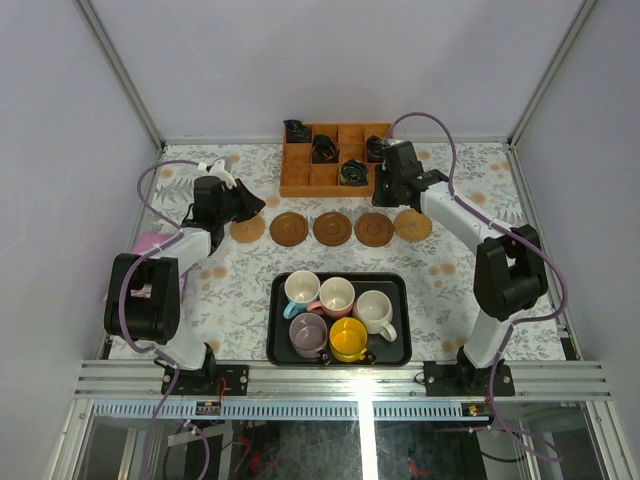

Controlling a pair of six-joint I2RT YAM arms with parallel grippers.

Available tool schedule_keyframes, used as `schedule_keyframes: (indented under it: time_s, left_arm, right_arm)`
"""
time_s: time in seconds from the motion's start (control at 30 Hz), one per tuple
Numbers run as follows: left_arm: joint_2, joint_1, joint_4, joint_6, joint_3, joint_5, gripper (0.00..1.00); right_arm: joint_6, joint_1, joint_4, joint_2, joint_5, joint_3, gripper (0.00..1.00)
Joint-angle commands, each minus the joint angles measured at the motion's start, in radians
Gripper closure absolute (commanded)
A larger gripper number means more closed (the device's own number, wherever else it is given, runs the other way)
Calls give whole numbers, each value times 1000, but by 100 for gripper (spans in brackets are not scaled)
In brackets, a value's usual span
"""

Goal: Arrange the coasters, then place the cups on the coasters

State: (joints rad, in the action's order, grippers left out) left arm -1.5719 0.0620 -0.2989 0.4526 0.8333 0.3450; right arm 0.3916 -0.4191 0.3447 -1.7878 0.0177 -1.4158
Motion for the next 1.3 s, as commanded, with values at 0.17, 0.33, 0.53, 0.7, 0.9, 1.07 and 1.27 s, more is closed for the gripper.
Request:
schedule_keyframes:
  time_s: [0.17,0.33,0.53,0.7,0.9,1.07,1.27]
  left_arm:
    - [184,-10,121,-81,-38,38,60]
    - [256,-9,178,-101,-79,39,36]
    - [260,-8,149,-73,-96,39,12]
    - [259,-8,130,-42,-105,57,2]
    - [292,-7,154,-48,-89,42,0]
    - [314,-8,173,-56,-84,29,0]
    - [314,-7,188,-48,-81,27,0]
  right_arm:
    - [-10,-5,20,216,51,145,41]
    - [-8,-60,140,362,97,223,37]
    - [74,-202,386,518,172,264,35]
    - [193,-269,558,677,154,312,30]
    - [267,-319,643,854,74,417,21]
    - [280,-341,657,950,29,537,21]
    - [279,-345,613,975,3,600,24]
